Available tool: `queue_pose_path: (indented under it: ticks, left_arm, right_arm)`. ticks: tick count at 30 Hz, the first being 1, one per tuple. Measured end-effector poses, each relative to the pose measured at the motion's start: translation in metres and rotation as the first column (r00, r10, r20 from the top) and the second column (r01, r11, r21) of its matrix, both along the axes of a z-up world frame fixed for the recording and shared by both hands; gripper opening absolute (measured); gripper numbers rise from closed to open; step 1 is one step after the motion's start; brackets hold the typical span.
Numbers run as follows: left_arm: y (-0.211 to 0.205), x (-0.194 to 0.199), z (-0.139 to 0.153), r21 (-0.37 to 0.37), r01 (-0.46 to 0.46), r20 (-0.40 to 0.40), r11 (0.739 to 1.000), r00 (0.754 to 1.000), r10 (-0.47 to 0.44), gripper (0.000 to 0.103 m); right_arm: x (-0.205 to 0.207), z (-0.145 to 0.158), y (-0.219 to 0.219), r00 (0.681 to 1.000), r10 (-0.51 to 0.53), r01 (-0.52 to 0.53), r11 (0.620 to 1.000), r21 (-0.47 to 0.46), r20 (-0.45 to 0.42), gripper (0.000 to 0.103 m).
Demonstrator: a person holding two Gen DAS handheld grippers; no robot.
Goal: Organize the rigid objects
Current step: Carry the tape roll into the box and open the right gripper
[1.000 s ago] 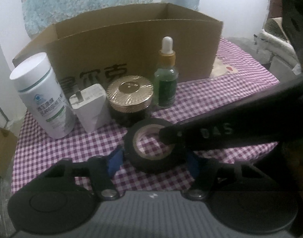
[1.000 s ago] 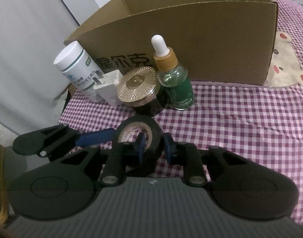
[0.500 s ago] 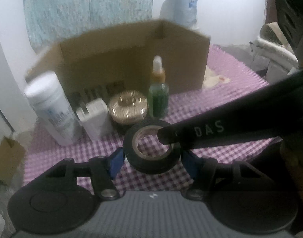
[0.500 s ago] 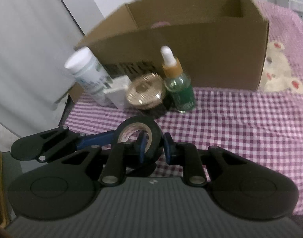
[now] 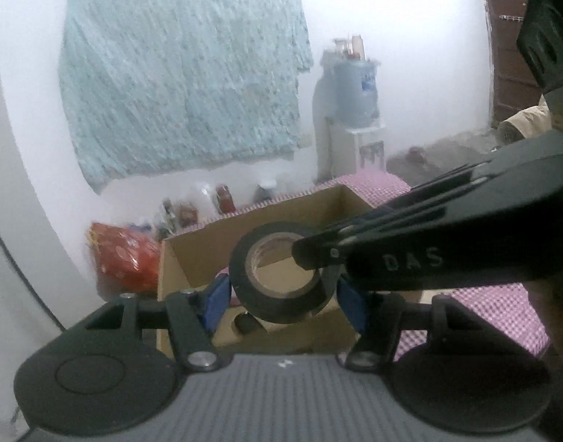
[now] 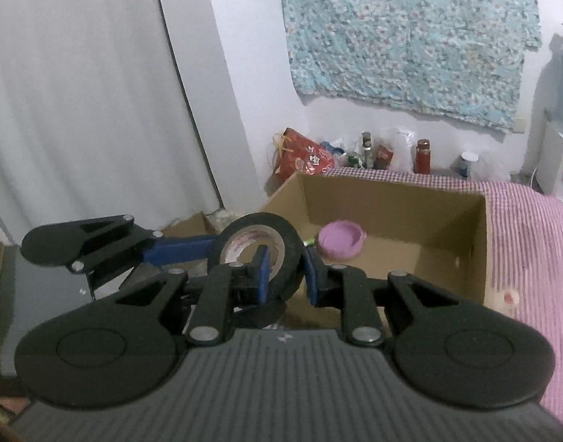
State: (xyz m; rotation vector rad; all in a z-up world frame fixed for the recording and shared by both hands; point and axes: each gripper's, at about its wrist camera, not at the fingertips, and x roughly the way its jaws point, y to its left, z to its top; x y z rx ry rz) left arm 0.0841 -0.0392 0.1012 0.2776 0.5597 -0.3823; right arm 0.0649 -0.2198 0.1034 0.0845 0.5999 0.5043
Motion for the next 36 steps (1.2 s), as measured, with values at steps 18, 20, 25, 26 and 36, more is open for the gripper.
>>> queue_pose_path:
  ticks: [18, 20, 25, 26, 36]
  left_arm:
    - [-0.032, 0.212, -0.123, 0.067, -0.022, -0.68, 0.998, 0.73, 0.062, 0.065]
    - [-0.033, 0.22, -0.134, 0.085, -0.03, -0.707, 0.996, 0.703, 0.082, 0.065]
    - [-0.024, 0.233, -0.15, 0.102, -0.075, -0.764, 0.992, 0.633, 0.127, 0.065]
    - [-0.022, 0.233, -0.151, 0.104, -0.083, -0.768, 0.991, 0.627, 0.133, 0.065]
    - [0.003, 0.227, -0.145, 0.134, -0.133, -0.769, 0.982, 0.612, 0.187, 0.071]
  right_arm:
    - [0.227, -0.123, -0.007, 0.772, -0.023, -0.031, 0.997, -0.074, -0.635, 0.019]
    - [0.235, -0.135, -0.001, 0.75, -0.024, -0.047, 0.995, -0.09, -0.661, 0.019]
    - [0.252, -0.153, 0.013, 0.715, -0.022, -0.07, 0.992, -0.104, -0.698, 0.019]
    - [0.254, -0.154, 0.016, 0.713, -0.021, -0.074, 0.992, -0.105, -0.7, 0.019]
    - [0.257, -0.157, 0.037, 0.701, 0.037, -0.098, 0.994, -0.045, -0.712, 0.024]
